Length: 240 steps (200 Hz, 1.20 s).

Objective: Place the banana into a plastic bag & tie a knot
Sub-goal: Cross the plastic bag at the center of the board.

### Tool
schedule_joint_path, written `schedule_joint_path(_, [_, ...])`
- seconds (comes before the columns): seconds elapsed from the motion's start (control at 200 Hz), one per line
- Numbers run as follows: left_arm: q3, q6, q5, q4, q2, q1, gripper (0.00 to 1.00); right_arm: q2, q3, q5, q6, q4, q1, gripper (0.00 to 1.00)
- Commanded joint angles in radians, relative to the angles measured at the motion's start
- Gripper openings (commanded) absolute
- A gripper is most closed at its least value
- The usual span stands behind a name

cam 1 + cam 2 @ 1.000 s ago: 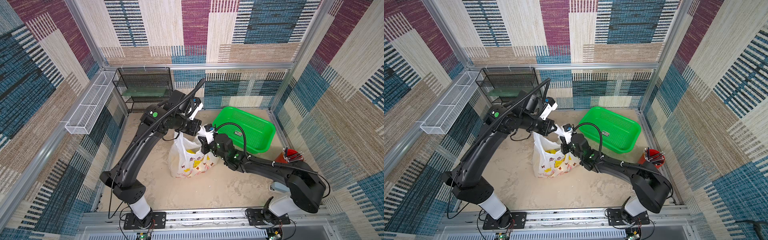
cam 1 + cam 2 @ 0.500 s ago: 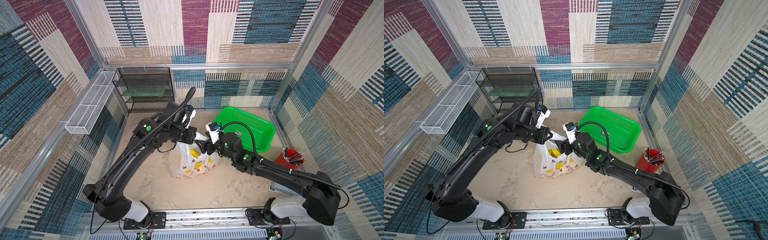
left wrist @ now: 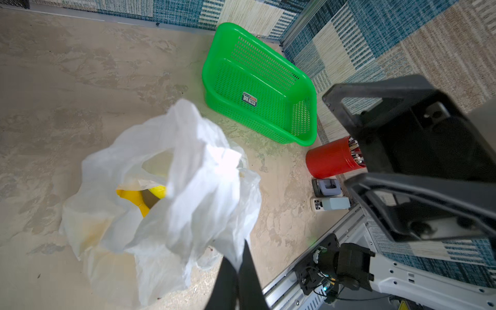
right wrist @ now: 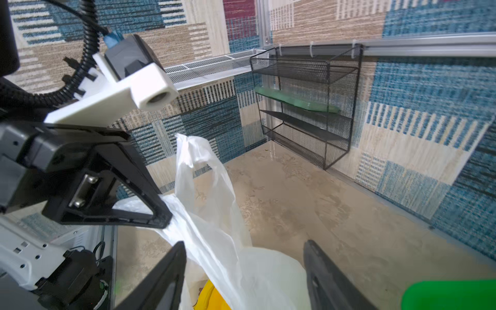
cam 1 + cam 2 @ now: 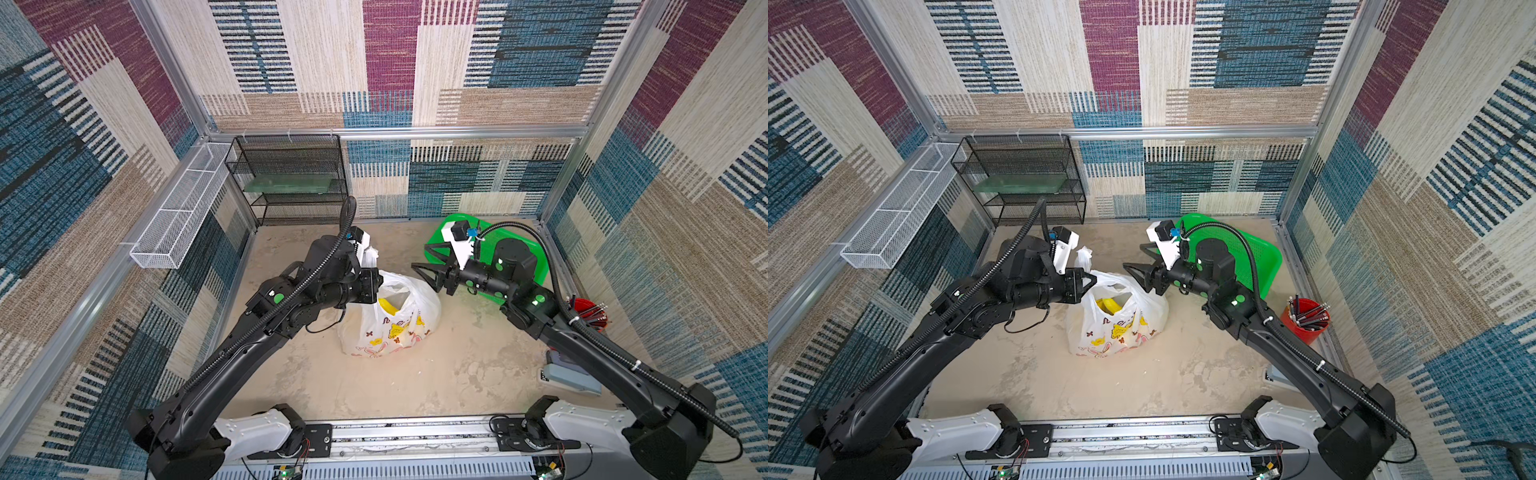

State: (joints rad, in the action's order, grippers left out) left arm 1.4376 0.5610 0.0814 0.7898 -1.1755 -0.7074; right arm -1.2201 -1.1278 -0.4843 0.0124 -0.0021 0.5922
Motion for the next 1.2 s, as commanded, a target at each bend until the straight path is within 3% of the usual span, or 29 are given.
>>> schedule_joint_path(0.0, [-0.041,0.046,-0.016,-0.091,0.031,0.000,0.00,-0.097,-0.113,-0.154,-0.155,-0.084,-0.003,0.68])
schedule_joint_path(0.1, [-0.079,0.062,-0.010,-0.115,0.060,0.002,0.00,-0.200,-0.251,-0.276,-0.316,-0.162,-0.001,0.68])
schedule_joint_path(0.19, [-0.102,0.069,-0.013,-0.123,0.081,0.001,0.00,-0.255,-0.339,-0.301,-0.416,-0.225,0.022,0.70])
schedule_joint_path(0.341, [-0.129,0.081,-0.014,-0.124,0.106,0.001,0.00,-0.300,-0.390,-0.340,-0.432,-0.217,0.036,0.72])
schedule_joint_path(0.501, [-0.130,0.082,-0.014,-0.111,0.109,0.002,0.00,-0.358,-0.451,-0.347,-0.445,-0.235,0.074,0.68])
schedule_joint_path(0.696, [-0.124,0.079,-0.014,-0.107,0.106,0.002,0.00,-0.425,-0.516,-0.347,-0.427,-0.266,0.088,0.53])
schedule_joint_path(0.816, [-0.131,0.082,-0.014,-0.111,0.109,0.002,0.00,-0.431,-0.520,-0.362,-0.405,-0.251,0.079,0.30])
schedule_joint_path(0.941, [-0.131,0.079,-0.021,-0.113,0.112,0.002,0.00,-0.422,-0.510,-0.365,-0.390,-0.249,0.069,0.21])
schedule_joint_path(1.057, [-0.131,0.079,-0.025,-0.115,0.111,0.002,0.00,-0.411,-0.501,-0.366,-0.387,-0.259,0.061,0.01])
schedule_joint_path(1.197, [-0.136,0.104,-0.052,-0.120,0.108,0.002,0.00,-0.379,-0.476,-0.328,-0.362,-0.291,0.040,0.00])
